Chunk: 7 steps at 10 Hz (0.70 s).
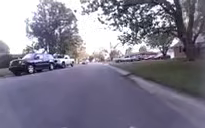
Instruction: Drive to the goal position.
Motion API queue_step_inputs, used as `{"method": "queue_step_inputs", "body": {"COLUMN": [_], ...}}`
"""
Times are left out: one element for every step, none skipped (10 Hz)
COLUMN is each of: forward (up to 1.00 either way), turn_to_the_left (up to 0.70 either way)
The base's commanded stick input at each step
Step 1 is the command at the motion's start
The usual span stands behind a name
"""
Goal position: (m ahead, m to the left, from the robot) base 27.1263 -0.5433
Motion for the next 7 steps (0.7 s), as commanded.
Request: {"method": "queue_step_inputs", "body": {"forward": [1.00, 1.00, 1.00, 1.00, 1.00, 1.00, 1.00], "turn_to_the_left": [0.00, 0.00, 0.00, 0.00, 0.00, 0.00, 0.00]}}
